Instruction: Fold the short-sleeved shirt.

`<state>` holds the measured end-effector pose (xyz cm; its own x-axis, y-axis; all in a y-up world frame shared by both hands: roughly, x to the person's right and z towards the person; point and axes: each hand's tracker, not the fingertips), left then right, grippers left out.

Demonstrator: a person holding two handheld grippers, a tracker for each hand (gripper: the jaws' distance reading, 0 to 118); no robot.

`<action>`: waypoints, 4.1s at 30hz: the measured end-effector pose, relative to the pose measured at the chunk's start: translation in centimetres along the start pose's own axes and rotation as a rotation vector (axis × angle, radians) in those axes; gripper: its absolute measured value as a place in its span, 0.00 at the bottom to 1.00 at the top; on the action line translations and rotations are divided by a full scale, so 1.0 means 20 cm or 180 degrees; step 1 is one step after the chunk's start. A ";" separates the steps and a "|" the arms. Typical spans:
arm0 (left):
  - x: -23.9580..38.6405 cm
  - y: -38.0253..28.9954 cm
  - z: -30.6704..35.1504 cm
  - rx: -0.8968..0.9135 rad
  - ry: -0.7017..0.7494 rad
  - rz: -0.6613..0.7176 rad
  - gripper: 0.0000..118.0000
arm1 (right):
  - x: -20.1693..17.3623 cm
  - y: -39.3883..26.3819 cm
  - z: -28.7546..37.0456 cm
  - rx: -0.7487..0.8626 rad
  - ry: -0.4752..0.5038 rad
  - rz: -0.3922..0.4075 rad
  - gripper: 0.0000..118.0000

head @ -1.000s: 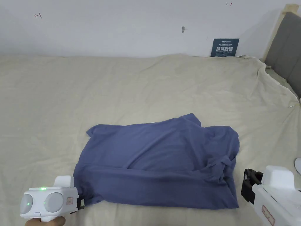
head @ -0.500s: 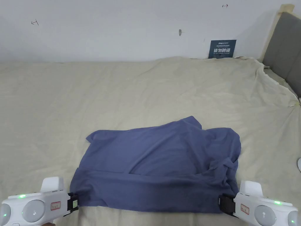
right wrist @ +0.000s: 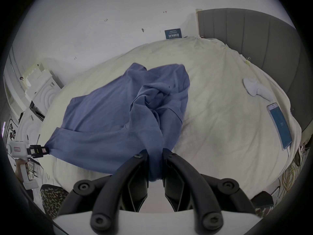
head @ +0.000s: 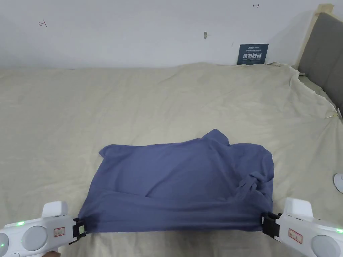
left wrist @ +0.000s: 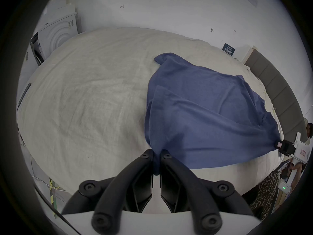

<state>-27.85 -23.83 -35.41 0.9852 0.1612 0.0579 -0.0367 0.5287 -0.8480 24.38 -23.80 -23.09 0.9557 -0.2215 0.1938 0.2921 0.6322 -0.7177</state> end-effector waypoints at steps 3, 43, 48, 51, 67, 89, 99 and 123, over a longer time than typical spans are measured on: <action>-0.02 -0.10 0.07 -0.0021 -0.0062 0.0019 0.04 | 0.01 -0.06 0.10 0.0000 0.0047 -0.0031 0.11; 0.43 -0.15 0.63 0.1911 0.0203 -0.0429 0.32 | -0.25 0.12 0.69 0.1595 -0.0320 0.0466 0.25; 0.41 -0.11 0.57 0.1770 -0.0005 -0.0383 0.00 | -0.27 0.13 0.68 0.1675 -0.0295 0.0526 0.00; 0.41 -0.06 0.53 0.1726 0.0005 -0.0423 0.00 | -0.29 0.16 0.67 0.1675 -0.0308 0.0566 0.00; 0.22 0.76 -0.23 0.0579 -0.0050 -0.0119 0.06 | -0.22 0.43 0.29 0.1394 -0.0286 0.0491 0.00; 0.22 0.97 -0.87 -0.0050 0.0139 -0.0299 0.02 | -0.17 0.57 -0.03 0.1074 -0.0431 0.0526 0.00; 0.27 0.92 -0.49 0.0492 -0.0231 -0.0517 0.02 | 0.00 1.00 -0.51 0.0366 -0.0249 0.0640 0.40; 0.21 0.89 -0.41 0.0496 -0.0248 -0.0289 0.02 | 0.08 1.08 -0.92 -0.0200 -0.0194 0.0673 0.03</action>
<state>-22.92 -20.67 -54.56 0.9699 0.1679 0.1761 0.0203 0.6655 -0.7461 31.54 -24.09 -50.58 0.9964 -0.0424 0.0734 0.0839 0.6118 -0.7865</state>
